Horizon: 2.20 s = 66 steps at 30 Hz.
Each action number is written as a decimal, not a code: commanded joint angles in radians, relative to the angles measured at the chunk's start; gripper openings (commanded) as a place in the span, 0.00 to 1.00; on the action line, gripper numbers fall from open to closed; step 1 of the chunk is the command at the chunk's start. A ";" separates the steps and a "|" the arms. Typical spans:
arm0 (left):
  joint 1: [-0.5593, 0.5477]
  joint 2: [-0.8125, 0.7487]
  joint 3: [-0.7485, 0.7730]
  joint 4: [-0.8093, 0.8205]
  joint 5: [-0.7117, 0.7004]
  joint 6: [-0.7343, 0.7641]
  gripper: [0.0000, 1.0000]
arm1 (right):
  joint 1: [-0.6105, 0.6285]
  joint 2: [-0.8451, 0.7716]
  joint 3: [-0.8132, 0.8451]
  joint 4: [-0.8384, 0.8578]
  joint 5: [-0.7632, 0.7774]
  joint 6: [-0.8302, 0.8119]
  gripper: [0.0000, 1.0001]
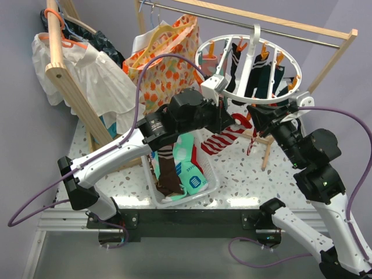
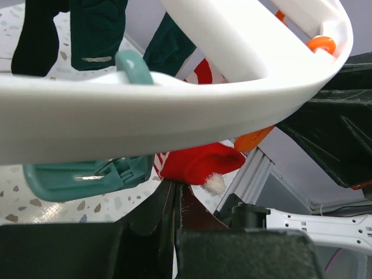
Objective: Clip the socks to the hanger
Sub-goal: Clamp the sock onto the hanger.
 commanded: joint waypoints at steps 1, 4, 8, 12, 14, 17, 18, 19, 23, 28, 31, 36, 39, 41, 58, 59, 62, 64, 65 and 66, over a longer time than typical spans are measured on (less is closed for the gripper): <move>0.000 -0.007 0.012 0.022 0.062 -0.028 0.00 | 0.004 -0.007 -0.019 0.040 -0.018 -0.032 0.06; 0.009 -0.009 0.015 0.030 0.084 -0.043 0.00 | 0.005 -0.008 -0.029 0.048 -0.032 -0.034 0.06; 0.032 0.011 0.035 -0.007 0.088 -0.067 0.00 | 0.004 -0.005 -0.033 0.063 -0.062 -0.038 0.06; 0.053 0.016 0.031 -0.023 0.088 -0.098 0.00 | 0.004 -0.005 -0.036 0.078 -0.075 -0.048 0.06; 0.066 0.020 0.031 -0.026 0.099 -0.106 0.00 | 0.004 -0.005 -0.036 0.084 -0.079 -0.051 0.06; 0.076 0.026 0.035 -0.033 0.108 -0.126 0.00 | 0.004 -0.004 -0.038 0.098 -0.091 -0.057 0.06; 0.078 0.026 0.037 -0.029 0.116 -0.138 0.00 | 0.005 -0.001 -0.038 0.100 -0.095 -0.061 0.06; 0.079 0.025 0.038 -0.029 0.118 -0.144 0.00 | 0.004 0.001 -0.038 0.101 -0.098 -0.063 0.06; 0.081 0.023 0.051 -0.021 0.119 -0.173 0.00 | 0.005 0.010 -0.044 0.109 -0.113 -0.068 0.06; 0.081 0.017 0.058 -0.009 0.124 -0.198 0.00 | 0.005 0.018 -0.058 0.120 -0.139 -0.078 0.06; 0.083 0.011 0.058 0.000 0.122 -0.215 0.00 | 0.005 0.019 -0.065 0.121 -0.153 -0.089 0.06; 0.083 0.005 0.058 0.011 0.133 -0.236 0.00 | 0.004 0.021 -0.079 0.127 -0.153 -0.126 0.06; 0.086 -0.003 0.057 0.008 0.133 -0.242 0.00 | 0.004 0.019 -0.085 0.129 -0.151 -0.137 0.06; 0.087 -0.007 0.055 0.008 0.130 -0.248 0.00 | 0.005 0.022 -0.090 0.130 -0.151 -0.141 0.06; 0.102 -0.032 0.046 0.027 0.164 -0.284 0.00 | 0.004 0.024 -0.115 0.153 -0.144 -0.172 0.06; 0.106 -0.033 0.042 0.034 0.167 -0.287 0.00 | 0.004 0.024 -0.116 0.156 -0.144 -0.173 0.06; 0.107 -0.035 0.040 0.040 0.182 -0.293 0.00 | 0.005 0.025 -0.124 0.167 -0.138 -0.173 0.06; 0.109 -0.036 0.038 0.039 0.190 -0.294 0.00 | 0.004 0.022 -0.128 0.175 -0.130 -0.178 0.06; 0.109 -0.038 0.037 0.039 0.193 -0.294 0.00 | 0.005 0.021 -0.130 0.176 -0.121 -0.183 0.07; 0.110 -0.038 0.037 0.039 0.197 -0.296 0.00 | 0.005 0.019 -0.130 0.182 -0.115 -0.184 0.07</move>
